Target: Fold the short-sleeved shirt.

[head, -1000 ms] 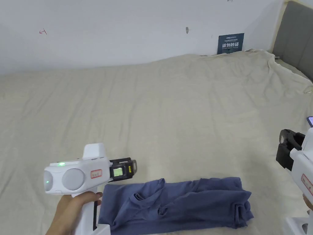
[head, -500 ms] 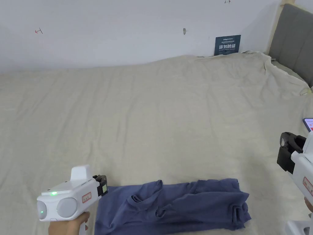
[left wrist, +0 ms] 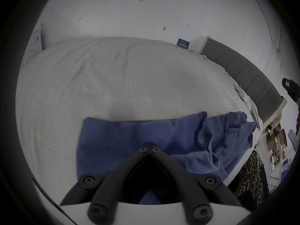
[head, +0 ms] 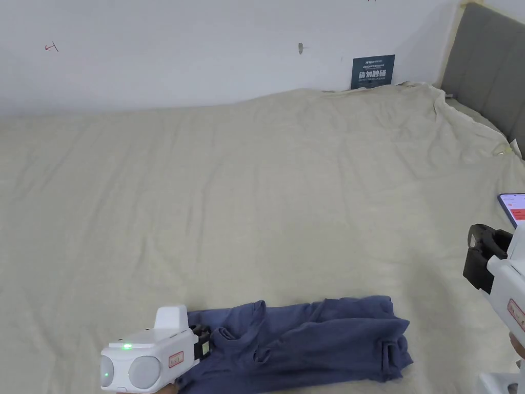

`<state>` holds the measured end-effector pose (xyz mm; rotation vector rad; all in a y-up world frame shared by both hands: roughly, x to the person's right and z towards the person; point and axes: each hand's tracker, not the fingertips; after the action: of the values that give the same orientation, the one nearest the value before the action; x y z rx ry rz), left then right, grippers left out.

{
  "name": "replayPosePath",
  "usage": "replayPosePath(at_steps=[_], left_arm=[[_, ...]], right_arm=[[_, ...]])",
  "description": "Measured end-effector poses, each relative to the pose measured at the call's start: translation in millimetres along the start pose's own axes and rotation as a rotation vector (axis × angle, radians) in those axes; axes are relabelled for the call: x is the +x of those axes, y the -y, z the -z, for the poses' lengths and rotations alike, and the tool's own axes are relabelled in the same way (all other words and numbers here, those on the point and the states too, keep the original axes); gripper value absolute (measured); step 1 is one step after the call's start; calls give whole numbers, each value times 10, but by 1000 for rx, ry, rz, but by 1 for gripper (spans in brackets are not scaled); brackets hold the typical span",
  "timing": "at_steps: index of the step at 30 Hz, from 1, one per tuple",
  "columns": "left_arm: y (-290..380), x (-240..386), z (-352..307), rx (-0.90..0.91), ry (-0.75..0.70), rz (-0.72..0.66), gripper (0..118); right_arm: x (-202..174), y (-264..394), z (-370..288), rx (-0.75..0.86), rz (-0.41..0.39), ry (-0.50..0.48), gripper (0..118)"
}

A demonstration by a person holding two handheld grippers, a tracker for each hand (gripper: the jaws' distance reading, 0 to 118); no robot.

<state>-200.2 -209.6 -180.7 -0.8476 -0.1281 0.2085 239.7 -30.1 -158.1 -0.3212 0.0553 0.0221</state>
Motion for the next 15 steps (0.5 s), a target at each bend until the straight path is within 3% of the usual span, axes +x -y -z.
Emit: replayPosePath(at_steps=[4, 12, 15], left_arm=[[46, 149, -38, -1, 82, -30, 0], [259, 624, 51, -28, 125, 37, 0], [275, 613, 39, -13, 132, -31, 0]], right_arm=[[13, 7, -3, -1, 0, 2, 0], [1, 28, 2, -6, 7, -4, 0], [-1, 39, -6, -8, 6, -8, 0]])
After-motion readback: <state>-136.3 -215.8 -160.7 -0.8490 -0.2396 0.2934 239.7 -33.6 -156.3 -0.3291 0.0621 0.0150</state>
